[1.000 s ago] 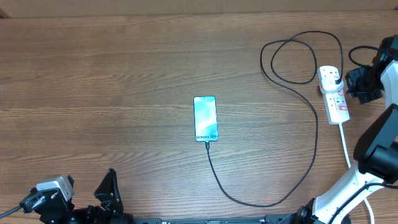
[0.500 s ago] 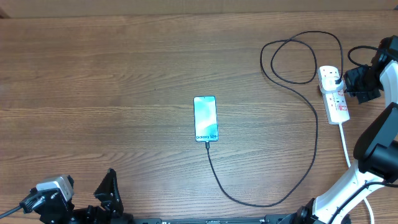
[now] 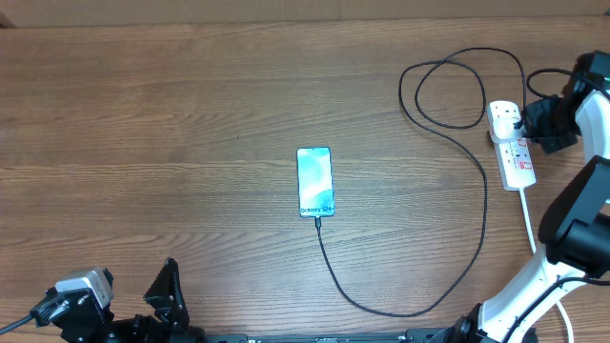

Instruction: Plug charger to phone and switch on socket

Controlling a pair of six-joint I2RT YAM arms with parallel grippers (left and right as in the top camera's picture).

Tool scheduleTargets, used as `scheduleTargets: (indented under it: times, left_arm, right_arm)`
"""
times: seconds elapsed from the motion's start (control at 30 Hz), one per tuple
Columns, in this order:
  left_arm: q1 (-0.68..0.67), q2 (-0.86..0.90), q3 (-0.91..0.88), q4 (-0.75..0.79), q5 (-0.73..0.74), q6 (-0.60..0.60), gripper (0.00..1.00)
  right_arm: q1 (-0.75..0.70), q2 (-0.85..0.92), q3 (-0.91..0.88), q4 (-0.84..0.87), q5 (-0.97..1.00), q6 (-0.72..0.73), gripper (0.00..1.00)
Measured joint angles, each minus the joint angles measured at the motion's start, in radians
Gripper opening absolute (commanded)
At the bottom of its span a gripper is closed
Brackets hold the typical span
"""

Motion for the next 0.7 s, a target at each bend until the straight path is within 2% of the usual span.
scheduleTargets:
  times: [0.7]
  left_arm:
    - [0.008,0.000,0.000,-0.020,0.000,0.000,1.00]
  right_arm:
    - [-0.014,0.000,0.000,-0.021,0.076,-0.006,0.04]
